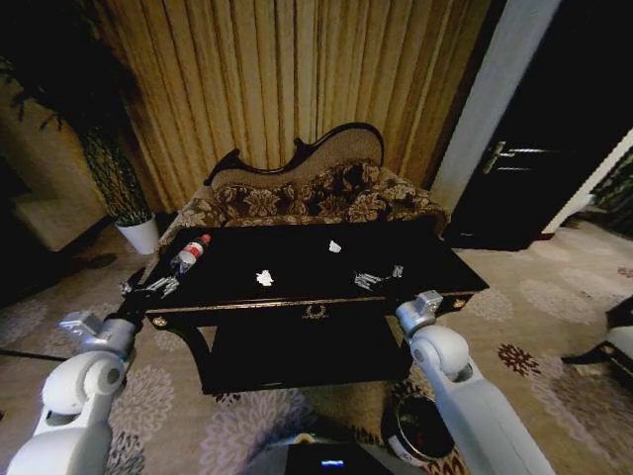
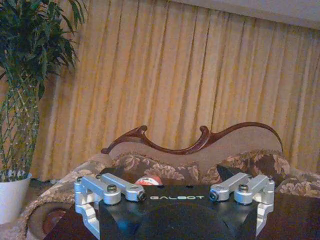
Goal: Move to the front of the table and place the trash on the table into the trash bin.
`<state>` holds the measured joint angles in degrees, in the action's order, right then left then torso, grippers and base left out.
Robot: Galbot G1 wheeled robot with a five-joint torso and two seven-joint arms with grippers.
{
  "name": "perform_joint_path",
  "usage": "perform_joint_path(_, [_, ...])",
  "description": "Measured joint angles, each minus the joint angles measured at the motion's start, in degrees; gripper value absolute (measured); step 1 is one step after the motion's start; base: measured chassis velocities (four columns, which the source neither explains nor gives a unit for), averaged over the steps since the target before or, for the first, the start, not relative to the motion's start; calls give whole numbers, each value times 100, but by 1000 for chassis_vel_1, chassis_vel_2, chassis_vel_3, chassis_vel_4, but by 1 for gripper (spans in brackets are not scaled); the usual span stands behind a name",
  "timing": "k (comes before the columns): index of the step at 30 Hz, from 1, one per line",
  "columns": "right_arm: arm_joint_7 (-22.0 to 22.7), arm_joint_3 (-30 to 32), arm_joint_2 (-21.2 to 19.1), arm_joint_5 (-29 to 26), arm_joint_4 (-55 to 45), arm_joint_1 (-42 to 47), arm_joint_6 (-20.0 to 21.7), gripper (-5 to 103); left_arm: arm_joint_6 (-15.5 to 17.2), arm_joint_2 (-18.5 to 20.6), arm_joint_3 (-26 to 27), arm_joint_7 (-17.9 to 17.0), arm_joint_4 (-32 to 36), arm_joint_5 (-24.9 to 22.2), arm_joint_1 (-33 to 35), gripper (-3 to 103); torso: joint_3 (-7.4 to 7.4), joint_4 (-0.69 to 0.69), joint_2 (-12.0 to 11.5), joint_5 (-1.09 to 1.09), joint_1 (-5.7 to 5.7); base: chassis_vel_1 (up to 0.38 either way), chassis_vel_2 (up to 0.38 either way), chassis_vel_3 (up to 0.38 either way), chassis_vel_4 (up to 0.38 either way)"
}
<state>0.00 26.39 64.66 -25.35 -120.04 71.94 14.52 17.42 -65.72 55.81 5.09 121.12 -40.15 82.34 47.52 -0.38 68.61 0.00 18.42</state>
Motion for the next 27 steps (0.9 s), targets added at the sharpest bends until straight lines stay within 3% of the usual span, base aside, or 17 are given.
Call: perform_joint_path(27, [0, -448, 21, 13, 484, -461, 82, 100, -23, -98, 39, 31, 5, 26, 83, 100, 0, -1, -1, -1, 1, -61, 69, 64, -71])
